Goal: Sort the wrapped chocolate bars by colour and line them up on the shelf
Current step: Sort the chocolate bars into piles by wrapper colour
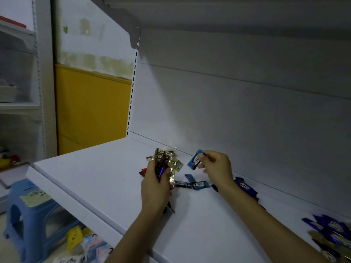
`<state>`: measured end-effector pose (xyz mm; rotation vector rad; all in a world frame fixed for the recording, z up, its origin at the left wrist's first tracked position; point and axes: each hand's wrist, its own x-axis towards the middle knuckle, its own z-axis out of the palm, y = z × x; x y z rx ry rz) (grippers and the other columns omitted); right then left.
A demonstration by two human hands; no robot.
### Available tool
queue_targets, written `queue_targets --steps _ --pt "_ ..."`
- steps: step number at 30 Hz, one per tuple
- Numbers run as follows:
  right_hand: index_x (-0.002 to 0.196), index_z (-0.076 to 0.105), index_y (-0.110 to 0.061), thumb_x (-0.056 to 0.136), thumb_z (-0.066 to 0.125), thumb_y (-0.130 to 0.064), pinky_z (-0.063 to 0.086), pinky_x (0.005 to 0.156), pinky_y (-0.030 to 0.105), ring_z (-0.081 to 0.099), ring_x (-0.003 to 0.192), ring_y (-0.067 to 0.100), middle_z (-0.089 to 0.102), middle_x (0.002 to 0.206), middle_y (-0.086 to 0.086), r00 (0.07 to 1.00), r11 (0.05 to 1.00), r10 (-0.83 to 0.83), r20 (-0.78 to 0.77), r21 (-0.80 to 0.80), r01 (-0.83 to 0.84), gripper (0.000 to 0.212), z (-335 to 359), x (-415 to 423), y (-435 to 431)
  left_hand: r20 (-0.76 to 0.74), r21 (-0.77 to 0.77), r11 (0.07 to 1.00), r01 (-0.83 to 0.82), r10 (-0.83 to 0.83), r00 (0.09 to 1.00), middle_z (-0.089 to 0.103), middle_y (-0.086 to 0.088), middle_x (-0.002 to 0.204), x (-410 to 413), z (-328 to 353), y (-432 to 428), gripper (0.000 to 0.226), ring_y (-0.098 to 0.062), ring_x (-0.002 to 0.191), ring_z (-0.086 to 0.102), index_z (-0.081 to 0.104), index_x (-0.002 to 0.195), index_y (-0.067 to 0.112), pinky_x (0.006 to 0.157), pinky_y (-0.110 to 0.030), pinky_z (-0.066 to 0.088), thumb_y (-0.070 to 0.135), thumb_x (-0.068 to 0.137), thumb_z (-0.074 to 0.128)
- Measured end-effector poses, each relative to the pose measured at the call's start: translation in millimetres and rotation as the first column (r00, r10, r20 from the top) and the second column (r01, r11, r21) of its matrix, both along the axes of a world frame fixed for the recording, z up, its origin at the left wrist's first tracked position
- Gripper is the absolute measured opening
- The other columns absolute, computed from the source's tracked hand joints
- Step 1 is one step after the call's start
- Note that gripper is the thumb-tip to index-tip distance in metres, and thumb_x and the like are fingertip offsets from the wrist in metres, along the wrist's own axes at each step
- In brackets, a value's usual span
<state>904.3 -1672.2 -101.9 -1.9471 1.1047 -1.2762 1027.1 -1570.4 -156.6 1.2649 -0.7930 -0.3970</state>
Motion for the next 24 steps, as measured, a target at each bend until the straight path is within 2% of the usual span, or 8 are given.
queue_targets --steps 2,5,10,13,15,20,22,24 --pt "0.099 0.074 -0.017 0.09 0.062 -0.021 0.054 0.075 0.031 0.064 0.078 0.008 0.071 0.09 -0.004 0.959 0.977 -0.026 -0.281 -0.21 -0.035 0.015 -12.6 -14.9 -0.5 -0.011 -0.004 1.0 -0.019 0.019 1.0 0.063 0.004 0.087 0.8 -1.3 -0.4 0.027 -0.014 0.067 0.063 0.053 0.123 0.023 0.044 -0.017 0.047 0.021 0.096 0.053" --pt "0.123 0.062 -0.027 0.09 0.056 -0.048 0.042 0.101 0.028 0.054 0.113 0.007 0.06 0.125 -0.01 0.705 0.962 0.186 -0.684 -0.02 -0.273 0.04 -45.2 -27.3 3.9 -0.026 -0.023 1.0 -0.019 0.018 0.999 0.064 0.0 0.089 1.1 -1.8 -0.8 0.026 -0.018 0.069 0.064 0.053 0.122 0.024 0.042 -0.016 0.046 0.02 0.096 0.053" --pt "0.135 0.05 -0.031 0.091 0.049 -0.054 0.034 0.107 0.029 0.043 0.129 0.011 0.047 0.141 -0.006 0.77 0.968 0.169 -0.616 -0.041 -0.246 0.049 -47.5 -22.5 7.1 -0.105 -0.069 0.997 -0.043 0.035 0.994 0.065 0.0 0.093 1.8 -0.4 -0.1 0.02 -0.021 0.073 0.065 0.052 0.1 0.04 0.046 -0.022 0.048 0.02 0.096 0.054" --pt "0.142 0.034 -0.043 0.092 0.039 -0.06 0.01 0.113 0.033 0.015 0.143 0.014 0.021 0.156 -0.003 0.669 0.962 0.16 -0.726 -0.039 -0.272 0.054 -47.7 -10.4 15.8 -0.167 -0.1 0.993 -0.069 0.052 0.985 0.065 0.001 0.088 3.1 0.0 2.3 0.023 -0.023 0.075 0.067 0.052 0.092 0.042 0.051 -0.025 0.049 0.019 0.096 0.054" --pt "0.136 0.046 -0.04 0.094 0.035 -0.06 0.011 0.109 0.03 0.015 0.142 0.015 0.026 0.153 0.0 0.638 0.955 0.166 -0.752 -0.038 -0.294 0.048 -48.4 -4.0 21.1 -0.196 -0.104 0.991 -0.085 0.064 0.979 0.064 0.0 0.088 4.0 -0.1 3.1 0.02 -0.018 0.07 0.067 0.054 0.097 0.038 0.048 -0.021 0.048 0.018 0.096 0.053" --pt "0.124 0.058 -0.03 0.093 0.043 -0.054 0.025 0.102 0.026 0.035 0.128 0.011 0.043 0.136 -0.007 0.752 0.967 0.091 -0.653 -0.122 -0.222 0.042 -39.4 -4.3 23.2 -0.167 -0.098 0.995 -0.027 0.01 0.986 0.065 -0.004 0.082 3.5 -0.9 3.1 0.016 -0.005 0.053 0.063 0.057 0.108 0.025 0.044 -0.018 0.047 0.015 0.095 0.055" --pt "0.123 0.057 -0.028 0.092 0.049 -0.052 0.039 0.092 0.019 0.05 0.116 0.006 0.053 0.126 -0.01 0.888 0.966 0.257 -0.383 0.066 -0.251 0.04 -31.4 2.1 28.3 -0.111 -0.091 0.996 0.019 -0.029 0.993 0.066 0.0 0.081 1.2 0.4 2.8 0.022 -0.008 0.055 0.062 0.057 0.112 0.028 0.044 -0.019 0.047 0.015 0.094 0.055" --pt "0.106 0.067 -0.025 0.089 0.059 -0.043 0.044 0.073 0.009 0.061 0.094 -0.002 0.067 0.103 -0.012 0.917 0.899 0.393 -0.062 0.234 -0.37 0.026 -20.1 11.0 32.1 -0.06 -0.093 0.992 0.085 -0.09 0.994 0.067 0.006 0.08 -1.8 1.7 3.4 0.029 -0.008 0.056 0.062 0.057 0.114 0.035 0.044 -0.019 0.046 0.015 0.094 0.054"
